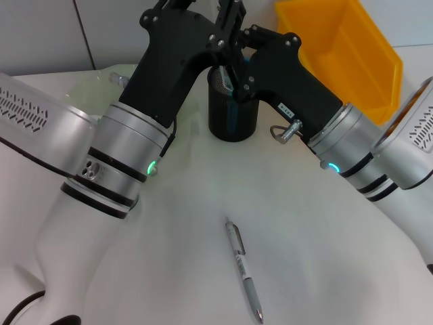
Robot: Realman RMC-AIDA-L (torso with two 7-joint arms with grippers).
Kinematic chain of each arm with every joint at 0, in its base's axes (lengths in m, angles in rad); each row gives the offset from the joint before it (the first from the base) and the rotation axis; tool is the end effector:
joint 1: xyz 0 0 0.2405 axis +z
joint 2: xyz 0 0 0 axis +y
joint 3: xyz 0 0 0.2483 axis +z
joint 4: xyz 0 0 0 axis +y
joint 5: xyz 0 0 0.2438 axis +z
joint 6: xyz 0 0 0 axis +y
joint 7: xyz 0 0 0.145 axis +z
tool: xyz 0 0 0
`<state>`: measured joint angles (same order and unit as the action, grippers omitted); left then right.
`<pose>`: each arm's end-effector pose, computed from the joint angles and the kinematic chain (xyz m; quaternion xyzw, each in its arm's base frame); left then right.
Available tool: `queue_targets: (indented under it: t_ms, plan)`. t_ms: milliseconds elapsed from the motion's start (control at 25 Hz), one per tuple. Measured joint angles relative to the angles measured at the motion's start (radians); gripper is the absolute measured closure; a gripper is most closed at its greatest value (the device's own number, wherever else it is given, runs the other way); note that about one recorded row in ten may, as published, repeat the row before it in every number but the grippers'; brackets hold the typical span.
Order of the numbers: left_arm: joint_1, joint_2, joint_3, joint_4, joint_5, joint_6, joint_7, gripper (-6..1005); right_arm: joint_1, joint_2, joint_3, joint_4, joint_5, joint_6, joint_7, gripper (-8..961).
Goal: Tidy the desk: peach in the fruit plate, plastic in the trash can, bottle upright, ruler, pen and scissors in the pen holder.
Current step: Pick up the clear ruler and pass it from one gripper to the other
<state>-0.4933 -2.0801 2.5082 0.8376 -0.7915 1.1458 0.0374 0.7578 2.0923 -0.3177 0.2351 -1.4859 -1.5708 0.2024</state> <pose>-0.1019 0.3341 -0.0999 -0.7281 -0.1105 -0.5402 0.4072 0.1911 0.3505 -0.0788 -0.7773 0.0418 0.4968 0.3838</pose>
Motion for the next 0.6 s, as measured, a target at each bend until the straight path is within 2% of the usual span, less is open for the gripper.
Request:
queue_targets:
  t_ms: [360,600]
  plan:
    - [-0.005,0.000,0.000,0.001,0.008,-0.001,-0.007,461,0.001,0.000,0.004,0.007,0.000,0.007,0.000,946]
    - [-0.017,0.000,0.008,-0.004,0.013,-0.006,-0.007,455,-0.002,0.000,0.002,0.003,0.000,0.004,0.000,946]
